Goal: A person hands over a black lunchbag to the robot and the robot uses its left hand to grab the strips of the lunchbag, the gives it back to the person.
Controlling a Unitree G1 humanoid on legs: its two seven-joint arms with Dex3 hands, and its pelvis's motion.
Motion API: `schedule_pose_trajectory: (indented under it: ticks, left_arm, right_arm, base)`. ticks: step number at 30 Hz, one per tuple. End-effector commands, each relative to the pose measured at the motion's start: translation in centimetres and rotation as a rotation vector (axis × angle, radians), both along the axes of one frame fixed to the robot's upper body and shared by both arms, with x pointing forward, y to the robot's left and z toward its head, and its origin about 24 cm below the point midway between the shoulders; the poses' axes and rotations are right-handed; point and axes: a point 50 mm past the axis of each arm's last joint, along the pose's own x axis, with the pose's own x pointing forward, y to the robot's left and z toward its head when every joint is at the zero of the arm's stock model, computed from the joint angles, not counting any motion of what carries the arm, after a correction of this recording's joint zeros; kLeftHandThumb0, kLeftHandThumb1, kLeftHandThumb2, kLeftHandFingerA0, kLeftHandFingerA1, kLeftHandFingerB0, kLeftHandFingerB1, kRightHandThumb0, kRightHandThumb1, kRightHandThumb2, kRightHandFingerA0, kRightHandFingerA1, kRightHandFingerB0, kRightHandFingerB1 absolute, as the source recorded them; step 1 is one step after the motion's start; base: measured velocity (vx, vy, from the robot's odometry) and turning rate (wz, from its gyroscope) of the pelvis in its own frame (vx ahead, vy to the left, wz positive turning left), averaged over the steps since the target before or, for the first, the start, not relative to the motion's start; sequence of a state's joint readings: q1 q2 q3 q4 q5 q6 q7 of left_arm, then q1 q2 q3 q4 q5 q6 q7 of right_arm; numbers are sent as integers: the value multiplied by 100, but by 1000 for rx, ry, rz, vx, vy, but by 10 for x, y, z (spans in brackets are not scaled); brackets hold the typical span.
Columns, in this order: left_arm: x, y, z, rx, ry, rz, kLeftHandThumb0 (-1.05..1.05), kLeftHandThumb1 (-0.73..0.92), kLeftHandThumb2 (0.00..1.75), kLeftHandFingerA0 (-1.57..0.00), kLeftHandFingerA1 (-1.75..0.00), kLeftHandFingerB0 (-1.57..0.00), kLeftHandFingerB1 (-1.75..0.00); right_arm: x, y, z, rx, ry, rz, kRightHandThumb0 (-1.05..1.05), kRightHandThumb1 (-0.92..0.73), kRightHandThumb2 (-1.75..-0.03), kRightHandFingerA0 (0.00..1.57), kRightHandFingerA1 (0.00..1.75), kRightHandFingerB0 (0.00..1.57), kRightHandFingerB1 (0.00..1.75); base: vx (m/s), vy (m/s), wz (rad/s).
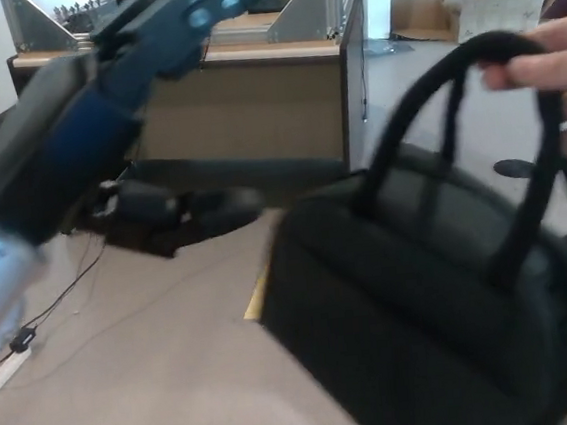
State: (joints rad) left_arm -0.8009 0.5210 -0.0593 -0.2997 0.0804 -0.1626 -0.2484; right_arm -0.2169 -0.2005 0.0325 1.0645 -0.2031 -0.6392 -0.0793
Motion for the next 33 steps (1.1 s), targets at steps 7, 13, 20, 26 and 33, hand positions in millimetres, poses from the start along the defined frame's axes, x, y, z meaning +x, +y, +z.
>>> schedule_pose_trajectory:
  ticks: [7,13,20,26,33]
  left_arm:
    - [33,-73,16,39,173,89,-79,50,87,-1,-10,-4,-13]
    - [44,-77,23,35,164,148,-80,50,87,0,-10,-2,-11]
    - [52,-85,15,57,169,201,-76,47,86,0,-11,-1,-11]
    - [55,-82,5,141,185,292,-69,43,82,0,-15,0,-12]
    - [60,-86,6,111,173,360,-59,37,72,-4,-38,-10,-21]
  right_arm:
    - [0,-3,2,-25,7,19,-63,-76,-63,44,41,38,37]
    - [-2,-4,0,-29,26,22,-64,-76,-63,45,40,38,37]
    - [-4,-1,-3,-32,29,24,-62,-76,-63,45,41,39,37]
    - [-3,-2,-1,-41,29,32,-63,-76,-63,44,40,40,37]
    - [1,-2,3,-43,10,41,-65,-76,-64,46,43,42,38]
  base:
    - [0,0,0]
    - [0,0,0]
    - [0,0,0]
    - [0,0,0]
    - [0,0,0]
